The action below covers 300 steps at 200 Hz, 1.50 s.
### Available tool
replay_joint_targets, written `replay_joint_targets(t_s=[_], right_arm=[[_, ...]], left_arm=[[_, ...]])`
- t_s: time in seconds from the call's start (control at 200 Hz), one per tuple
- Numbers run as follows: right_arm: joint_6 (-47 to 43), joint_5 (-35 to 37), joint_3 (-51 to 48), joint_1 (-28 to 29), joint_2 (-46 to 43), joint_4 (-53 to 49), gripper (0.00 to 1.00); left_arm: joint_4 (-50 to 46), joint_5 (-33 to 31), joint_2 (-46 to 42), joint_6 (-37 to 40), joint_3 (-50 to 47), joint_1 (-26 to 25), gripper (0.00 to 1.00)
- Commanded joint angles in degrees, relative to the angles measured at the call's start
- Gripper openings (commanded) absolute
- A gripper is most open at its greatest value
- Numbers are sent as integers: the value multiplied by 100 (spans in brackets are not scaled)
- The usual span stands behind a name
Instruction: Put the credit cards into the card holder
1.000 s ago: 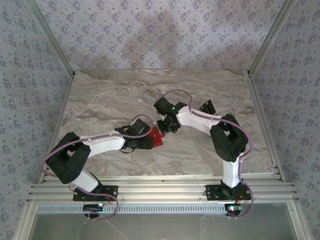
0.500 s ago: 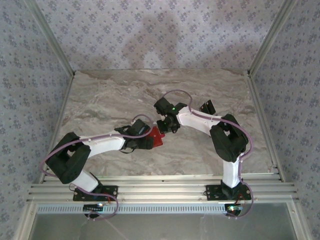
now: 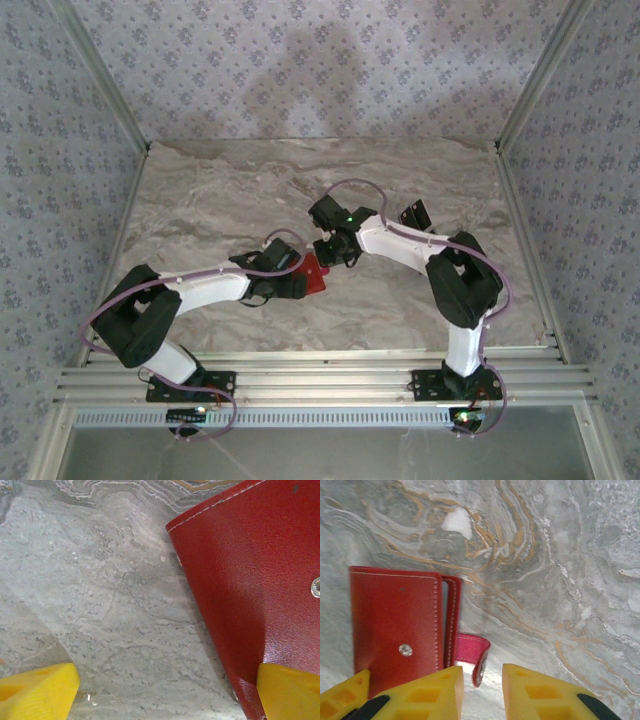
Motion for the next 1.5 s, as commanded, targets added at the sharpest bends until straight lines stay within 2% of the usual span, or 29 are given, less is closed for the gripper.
replay_joint_targets(t_s=[0.0,0.56,1.054,1.254,1.379,1.494], right_arm=[[70,102,69,70,-224,-90,28],[61,-37,225,6,330,-179,27],[45,-63,185,-73,341,-168,11],[32,-133,172,-85,375,-145,0],[21,-219,127,-104,344,-97,0],[31,-578,-23,-155,207,141,0]], left_arm=[[-610,-383,238,46,-262,66,93],[-631,-375,242,65,-229,61,92],[-566,-369,271,50,-274,57,92],[-563,-369,262,43,-274,63,92],[-561,-366,262,40,-286,64,92],[-553,-374,252,46,-299,66,92]])
